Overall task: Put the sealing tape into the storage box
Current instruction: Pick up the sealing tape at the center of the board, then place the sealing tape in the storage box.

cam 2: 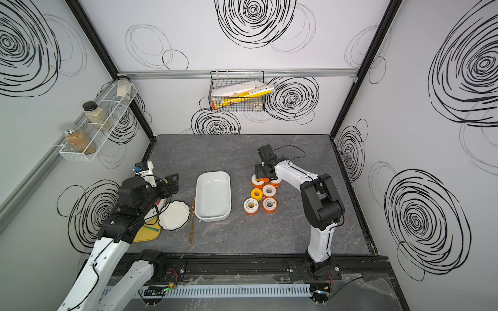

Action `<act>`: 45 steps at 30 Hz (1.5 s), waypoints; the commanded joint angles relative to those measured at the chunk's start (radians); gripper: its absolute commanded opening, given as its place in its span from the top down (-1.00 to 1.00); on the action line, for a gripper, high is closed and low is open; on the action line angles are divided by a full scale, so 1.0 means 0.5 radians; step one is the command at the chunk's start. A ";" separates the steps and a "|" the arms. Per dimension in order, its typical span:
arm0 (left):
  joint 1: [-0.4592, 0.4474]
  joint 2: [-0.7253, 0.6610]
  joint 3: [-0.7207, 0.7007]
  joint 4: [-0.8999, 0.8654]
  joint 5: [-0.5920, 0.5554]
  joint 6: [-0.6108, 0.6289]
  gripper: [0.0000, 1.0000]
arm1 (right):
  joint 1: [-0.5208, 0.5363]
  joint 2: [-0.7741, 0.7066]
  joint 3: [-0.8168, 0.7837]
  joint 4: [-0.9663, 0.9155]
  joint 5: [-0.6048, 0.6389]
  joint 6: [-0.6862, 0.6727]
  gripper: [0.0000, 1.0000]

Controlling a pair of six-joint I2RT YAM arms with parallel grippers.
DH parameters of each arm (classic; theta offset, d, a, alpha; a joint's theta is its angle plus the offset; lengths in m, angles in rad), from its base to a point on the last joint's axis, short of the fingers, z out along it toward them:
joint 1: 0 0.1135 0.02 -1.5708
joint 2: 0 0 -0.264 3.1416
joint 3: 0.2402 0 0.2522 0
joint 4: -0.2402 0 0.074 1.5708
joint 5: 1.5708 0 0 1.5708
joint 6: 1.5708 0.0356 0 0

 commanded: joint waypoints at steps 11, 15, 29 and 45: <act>0.012 -0.010 -0.021 0.065 0.022 0.022 -0.85 | 0.336 -0.239 0.101 -0.047 -0.247 0.058 -0.18; 0.012 -0.010 -0.021 0.066 0.019 0.020 -0.84 | 0.567 -0.108 0.244 -0.033 -0.264 0.101 -0.18; 0.009 -0.001 -0.023 0.065 0.022 0.020 -0.85 | 0.871 0.697 0.948 -0.186 0.007 0.050 -0.17; 0.007 0.015 -0.023 0.071 0.040 0.023 -0.84 | 0.920 1.076 1.282 -0.319 0.352 -0.050 -0.31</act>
